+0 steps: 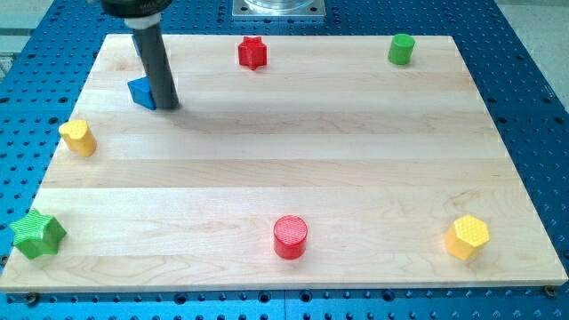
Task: Place the triangle into the cube
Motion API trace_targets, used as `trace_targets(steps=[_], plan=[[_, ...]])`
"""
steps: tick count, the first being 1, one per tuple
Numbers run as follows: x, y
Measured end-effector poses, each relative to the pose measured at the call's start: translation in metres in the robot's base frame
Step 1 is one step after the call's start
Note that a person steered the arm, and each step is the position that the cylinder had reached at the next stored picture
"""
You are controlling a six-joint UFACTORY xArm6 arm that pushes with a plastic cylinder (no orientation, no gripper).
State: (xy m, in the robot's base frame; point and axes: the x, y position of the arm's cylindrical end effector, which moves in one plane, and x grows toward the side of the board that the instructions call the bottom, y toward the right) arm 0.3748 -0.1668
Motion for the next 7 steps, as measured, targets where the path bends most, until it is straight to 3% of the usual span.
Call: trace_targets(steps=[1,2,4,5,7], plan=[[0.009,-0.045],[-0.043,-0.027],[-0.039,0.001],[-0.074,-0.007],[-0.029,-0.035]])
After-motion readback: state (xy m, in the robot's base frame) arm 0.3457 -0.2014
